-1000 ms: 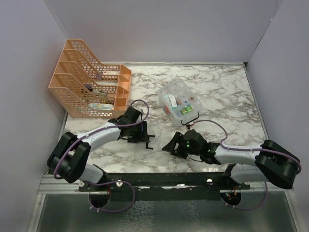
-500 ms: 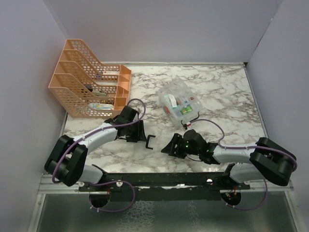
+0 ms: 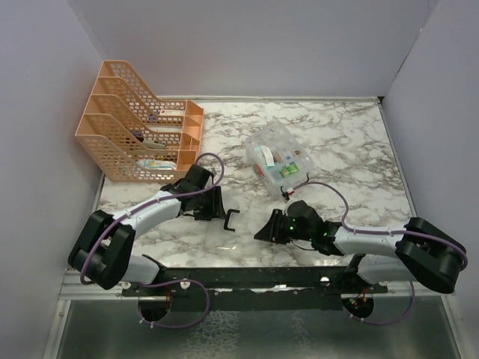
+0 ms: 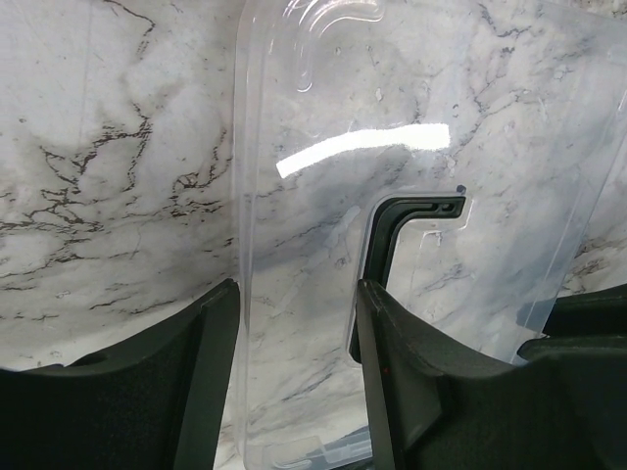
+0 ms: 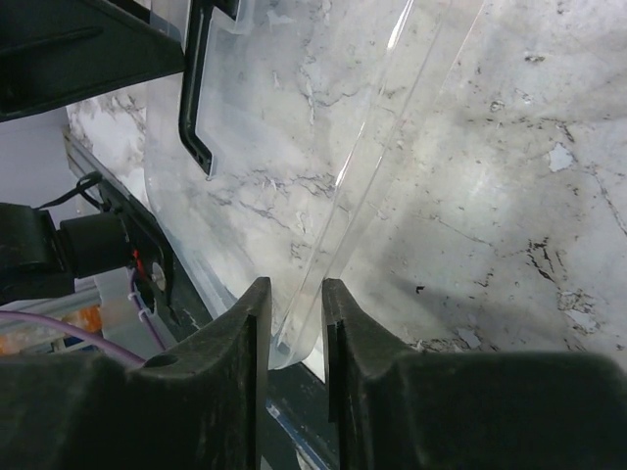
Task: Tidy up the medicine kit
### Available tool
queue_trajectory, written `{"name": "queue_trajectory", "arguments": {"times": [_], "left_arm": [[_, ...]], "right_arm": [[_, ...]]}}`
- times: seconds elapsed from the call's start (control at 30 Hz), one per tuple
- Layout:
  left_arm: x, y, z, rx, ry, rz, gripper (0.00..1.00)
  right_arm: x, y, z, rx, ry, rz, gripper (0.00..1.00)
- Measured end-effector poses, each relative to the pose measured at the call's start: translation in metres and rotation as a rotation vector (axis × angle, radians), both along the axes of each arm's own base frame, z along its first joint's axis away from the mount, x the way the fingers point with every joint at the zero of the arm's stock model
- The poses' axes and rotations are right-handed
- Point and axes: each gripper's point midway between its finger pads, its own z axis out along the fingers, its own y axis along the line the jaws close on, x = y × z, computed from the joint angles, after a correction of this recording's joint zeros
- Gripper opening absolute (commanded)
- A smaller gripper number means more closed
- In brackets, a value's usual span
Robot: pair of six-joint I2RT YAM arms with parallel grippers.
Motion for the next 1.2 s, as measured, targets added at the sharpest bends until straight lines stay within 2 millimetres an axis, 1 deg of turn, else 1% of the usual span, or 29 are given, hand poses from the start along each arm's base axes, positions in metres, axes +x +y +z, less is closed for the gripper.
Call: {"name": "queue_trajectory", "arguments": {"times": [0.13,0.37,0.6,0.83,0.9,0.97,1.0,1.07,1.13,1.2], "left_arm": [[0.0,0.003,0.002,0.006,-0.01,0.012,0.49],[-0.002,0.012,0.005,0.02,-0.039,0.056,0.49],[-0.005,0.018,0.008,0.023,-0.047,0.107,0.48],[-0.006,0.028,0.014,0.025,-0.079,0.169,0.48],[-0.009,0.026,0.016,0.009,-0.07,0.176,0.48],[-0.015,0.024,0.016,0.001,-0.053,0.174,0.49],[-0.017,0.024,0.016,-0.001,-0.045,0.176,0.5],[-0.019,0.024,0.017,-0.007,-0.038,0.182,0.55],[-0.019,0.024,0.019,-0.013,-0.041,0.188,0.59],[-0.019,0.024,0.02,-0.016,-0.043,0.19,0.62]], "right_arm": [[0.001,0.002,0.004,-0.015,-0.025,0.028,0.23],[0.004,0.009,0.019,-0.018,-0.083,0.085,0.23],[0.007,0.012,0.026,-0.025,-0.109,0.103,0.23],[0.013,0.021,0.042,-0.012,-0.15,0.124,0.23],[0.016,0.03,0.058,0.026,-0.172,0.133,0.23],[0.023,0.04,0.079,0.076,-0.211,0.138,0.23],[0.026,0.047,0.094,0.108,-0.236,0.141,0.23],[0.03,0.053,0.11,0.142,-0.265,0.142,0.24],[0.033,0.056,0.118,0.153,-0.277,0.141,0.26],[0.036,0.057,0.117,0.134,-0.271,0.126,0.29]]}}
